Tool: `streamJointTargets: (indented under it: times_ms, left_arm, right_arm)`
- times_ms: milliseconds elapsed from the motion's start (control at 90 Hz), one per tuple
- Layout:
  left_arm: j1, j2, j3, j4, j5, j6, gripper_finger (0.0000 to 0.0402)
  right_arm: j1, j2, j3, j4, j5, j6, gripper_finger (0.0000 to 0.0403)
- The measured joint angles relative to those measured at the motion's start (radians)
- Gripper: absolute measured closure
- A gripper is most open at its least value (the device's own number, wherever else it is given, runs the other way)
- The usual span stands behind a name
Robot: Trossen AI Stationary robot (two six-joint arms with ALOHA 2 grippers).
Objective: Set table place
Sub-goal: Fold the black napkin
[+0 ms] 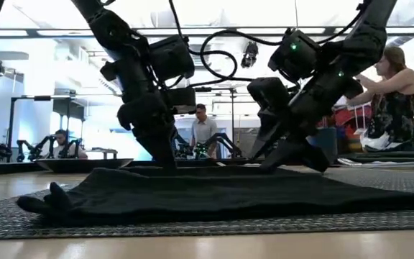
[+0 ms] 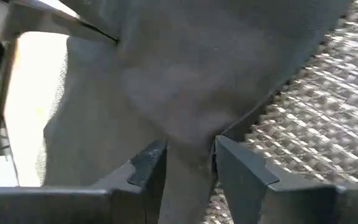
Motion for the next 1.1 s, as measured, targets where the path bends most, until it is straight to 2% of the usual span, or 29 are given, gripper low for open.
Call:
streamJointTargets:
  times_ms: [300, 667, 800, 989, 1100]
  left_arm:
    - [0.000, 0.000, 0.000, -0.001, 0.000, -0.001, 0.0402]
    - [0.000, 0.002, -0.002, 0.002, 0.000, 0.000, 0.0402]
    - [0.000, 0.002, -0.002, 0.007, 0.000, 0.000, 0.0402]
    - [0.000, 0.002, -0.003, 0.011, 0.000, -0.002, 0.0402]
    - [0.000, 0.002, -0.003, 0.012, 0.000, -0.009, 0.0402]
  right_arm:
    - [-0.006, -0.036, -0.002, -0.078, 0.003, -0.016, 0.0304]
    - [-0.011, -0.035, -0.002, -0.104, 0.002, -0.015, 0.0296]
    - [-0.011, -0.035, -0.003, -0.103, 0.005, -0.023, 0.0321]
    - [-0.011, -0.020, -0.003, -0.079, 0.019, -0.046, 0.0391]
    - [-0.011, -0.012, -0.003, -0.063, 0.018, -0.041, 0.0398]
